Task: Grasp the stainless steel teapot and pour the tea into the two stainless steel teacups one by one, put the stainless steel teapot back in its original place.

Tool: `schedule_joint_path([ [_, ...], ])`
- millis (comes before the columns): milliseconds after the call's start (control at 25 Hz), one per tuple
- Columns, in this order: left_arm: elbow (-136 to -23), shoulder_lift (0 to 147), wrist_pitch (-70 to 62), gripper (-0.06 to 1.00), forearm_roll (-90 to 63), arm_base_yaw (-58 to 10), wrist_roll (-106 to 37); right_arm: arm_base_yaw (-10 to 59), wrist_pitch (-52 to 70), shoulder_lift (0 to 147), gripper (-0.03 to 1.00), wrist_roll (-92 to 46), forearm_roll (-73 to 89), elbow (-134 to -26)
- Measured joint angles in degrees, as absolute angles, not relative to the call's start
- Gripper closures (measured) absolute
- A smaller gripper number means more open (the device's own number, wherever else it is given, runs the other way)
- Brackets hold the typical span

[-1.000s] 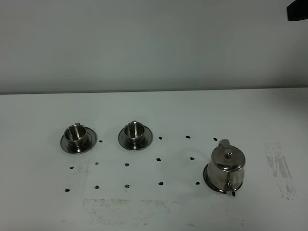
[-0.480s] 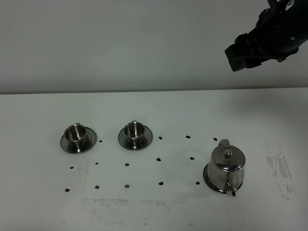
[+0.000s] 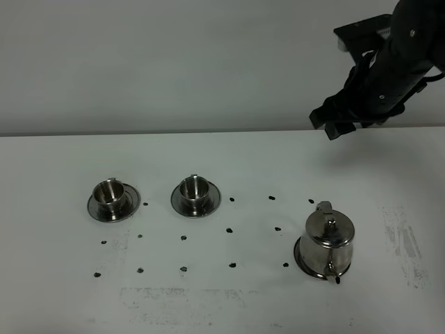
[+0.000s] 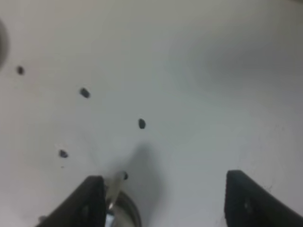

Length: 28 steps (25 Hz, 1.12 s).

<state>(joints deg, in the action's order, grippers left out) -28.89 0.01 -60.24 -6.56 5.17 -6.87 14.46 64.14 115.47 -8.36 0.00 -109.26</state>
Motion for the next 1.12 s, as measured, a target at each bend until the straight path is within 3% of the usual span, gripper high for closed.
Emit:
schedule_joint_path([
  [1120, -28.89, 0.01, -60.24, 0.41, -6.61, 5.17, -6.93, 15.36, 63.67, 127.56, 0.42, -4.88, -7.59, -109.26],
])
